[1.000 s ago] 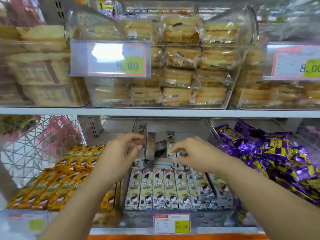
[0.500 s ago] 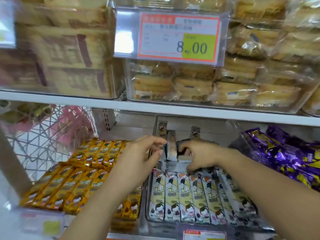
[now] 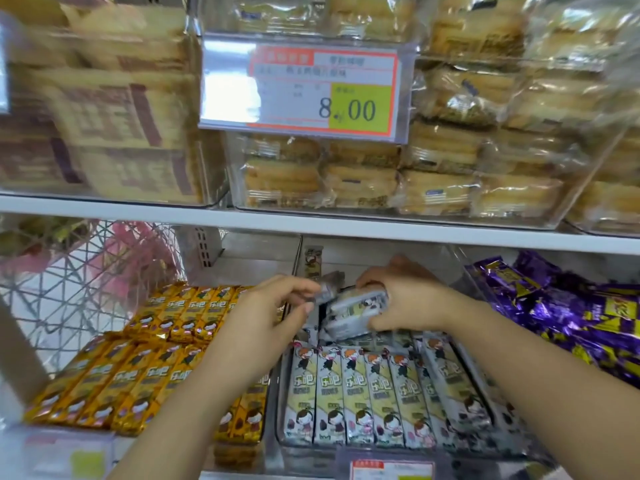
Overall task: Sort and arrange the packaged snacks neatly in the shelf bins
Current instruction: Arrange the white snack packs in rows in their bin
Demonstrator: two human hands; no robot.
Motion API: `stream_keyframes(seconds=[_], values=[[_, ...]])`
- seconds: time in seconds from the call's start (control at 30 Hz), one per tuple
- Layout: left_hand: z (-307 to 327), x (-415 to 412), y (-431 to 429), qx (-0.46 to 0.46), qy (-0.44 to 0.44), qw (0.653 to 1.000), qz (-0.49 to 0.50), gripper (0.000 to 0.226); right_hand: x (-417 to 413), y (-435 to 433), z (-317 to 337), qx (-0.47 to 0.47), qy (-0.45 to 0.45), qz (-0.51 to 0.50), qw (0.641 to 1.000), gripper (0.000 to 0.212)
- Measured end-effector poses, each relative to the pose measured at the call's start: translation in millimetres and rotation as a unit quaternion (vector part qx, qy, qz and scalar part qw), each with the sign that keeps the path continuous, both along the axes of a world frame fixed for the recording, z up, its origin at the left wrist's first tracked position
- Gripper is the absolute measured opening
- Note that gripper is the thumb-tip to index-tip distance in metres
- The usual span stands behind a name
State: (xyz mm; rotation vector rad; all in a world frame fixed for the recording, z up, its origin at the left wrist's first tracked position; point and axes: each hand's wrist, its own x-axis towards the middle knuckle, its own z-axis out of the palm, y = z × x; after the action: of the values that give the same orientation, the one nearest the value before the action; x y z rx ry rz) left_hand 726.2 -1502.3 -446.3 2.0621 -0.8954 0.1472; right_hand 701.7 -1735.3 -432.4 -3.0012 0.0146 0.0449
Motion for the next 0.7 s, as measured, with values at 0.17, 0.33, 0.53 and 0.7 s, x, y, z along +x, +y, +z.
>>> stream_keyframes(seconds=[0.17,0.33,0.53,0.7], values=[[0.9,-3.2,0.8,0.002,0.001,1.0,0.0,0.026,-50.5,7.7,31.4,0.05,-0.08,-0.034,0.995,0.054],[0.8,-17.8,6.1,0.039,-0.024,0.999,-0.014,0.024,-100.5,41.1,19.4,0.067,-0.072,0.015,0.995,0.051],[-4.9,-35.4,14.3,0.147,-0.042,0.985,-0.074,0.033,-117.4,53.9,4.0,-0.006,-0.024,0.062,0.998,0.062],[-1.0,-32.3,12.8,0.098,-0.053,0.992,-0.062,0.028,-91.8,31.3,23.3,0.092,-0.034,0.001,0.995,0.051]])
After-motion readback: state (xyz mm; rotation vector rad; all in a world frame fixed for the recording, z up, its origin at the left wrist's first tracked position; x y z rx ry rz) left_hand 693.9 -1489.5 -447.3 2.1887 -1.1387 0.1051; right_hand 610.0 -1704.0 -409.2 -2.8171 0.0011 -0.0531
